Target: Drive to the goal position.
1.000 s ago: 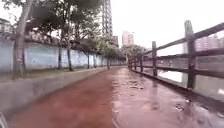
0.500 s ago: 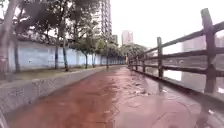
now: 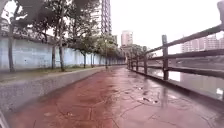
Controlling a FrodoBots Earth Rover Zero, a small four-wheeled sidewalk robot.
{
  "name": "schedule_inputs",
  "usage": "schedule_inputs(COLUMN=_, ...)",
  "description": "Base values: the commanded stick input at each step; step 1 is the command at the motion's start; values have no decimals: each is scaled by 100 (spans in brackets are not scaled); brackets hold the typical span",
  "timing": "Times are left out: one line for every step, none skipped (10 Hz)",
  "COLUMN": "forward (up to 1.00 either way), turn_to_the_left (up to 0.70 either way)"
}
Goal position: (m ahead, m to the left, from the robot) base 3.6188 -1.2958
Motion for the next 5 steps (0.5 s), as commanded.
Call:
schedule_inputs(forward=19, turn_to_the_left=0)
schedule_inputs(forward=96, turn_to_the_left=0)
schedule_inputs(forward=100, turn_to_the_left=0)
schedule_inputs(forward=100, turn_to_the_left=0)
schedule_inputs(forward=100, turn_to_the_left=0)
